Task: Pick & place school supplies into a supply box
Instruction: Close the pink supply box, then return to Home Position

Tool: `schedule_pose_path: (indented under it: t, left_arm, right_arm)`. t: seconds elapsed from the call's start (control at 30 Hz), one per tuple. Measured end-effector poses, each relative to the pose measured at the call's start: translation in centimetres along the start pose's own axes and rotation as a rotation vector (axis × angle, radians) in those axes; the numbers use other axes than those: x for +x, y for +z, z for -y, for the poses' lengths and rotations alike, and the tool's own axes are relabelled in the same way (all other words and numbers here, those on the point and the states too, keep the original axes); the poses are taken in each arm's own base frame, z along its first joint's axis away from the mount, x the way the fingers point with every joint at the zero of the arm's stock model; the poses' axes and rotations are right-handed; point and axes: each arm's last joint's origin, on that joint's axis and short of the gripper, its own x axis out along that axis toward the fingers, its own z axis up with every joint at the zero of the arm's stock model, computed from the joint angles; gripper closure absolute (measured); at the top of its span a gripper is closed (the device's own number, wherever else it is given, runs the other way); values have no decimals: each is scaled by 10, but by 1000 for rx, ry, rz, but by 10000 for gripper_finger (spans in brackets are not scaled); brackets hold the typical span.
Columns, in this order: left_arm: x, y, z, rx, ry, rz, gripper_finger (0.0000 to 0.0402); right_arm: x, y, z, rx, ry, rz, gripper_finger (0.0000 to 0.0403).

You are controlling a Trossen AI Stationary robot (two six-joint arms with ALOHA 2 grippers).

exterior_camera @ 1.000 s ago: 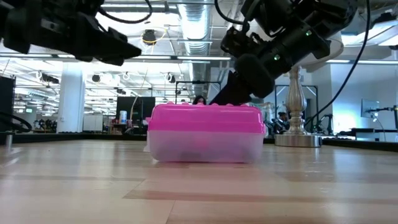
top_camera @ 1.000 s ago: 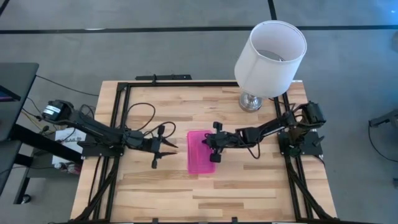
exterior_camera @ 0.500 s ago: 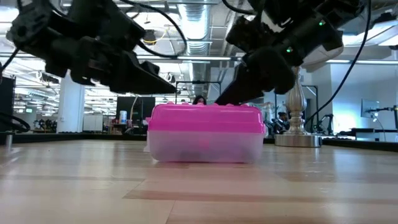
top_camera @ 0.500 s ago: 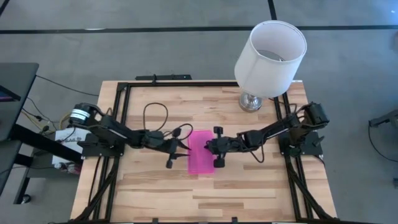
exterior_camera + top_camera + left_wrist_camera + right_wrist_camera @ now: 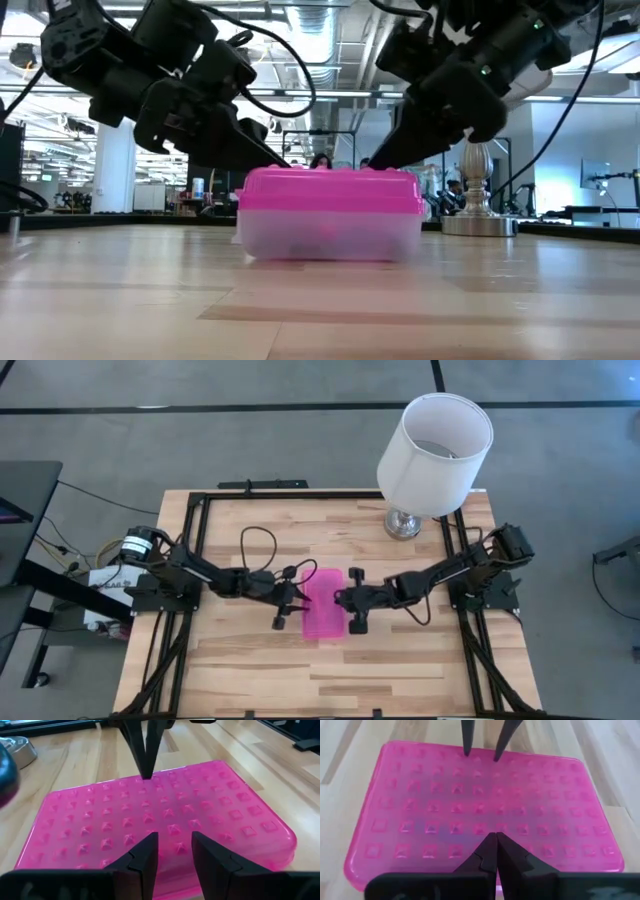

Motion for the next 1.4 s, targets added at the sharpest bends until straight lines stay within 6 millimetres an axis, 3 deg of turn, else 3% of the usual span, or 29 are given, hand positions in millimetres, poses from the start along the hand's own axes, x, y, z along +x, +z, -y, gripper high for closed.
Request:
schedule_pose_path:
  t: [0.6, 0.93, 1.07, 1.23, 1.4]
  left_arm:
    - [-1, 0, -4, -14, 10, -2, 288]
    - [-14, 21, 4, 109, 17, 85, 288]
    - [-32, 40, 4, 215, 147, 112, 288]
    - [-69, 63, 3, 275, 411, 114, 288]
    - [-113, 62, 2, 248, 480, 222, 288]
  right_arm:
    - [1, 1, 5, 3, -10, 3, 403]
    - [-5, 12, -2, -160, -3, 114, 403]
    - [-24, 24, -2, -195, -35, 187, 403]
    - [-60, 39, 2, -247, -185, 257, 403]
    - [-96, 33, 21, -201, -259, 337, 403]
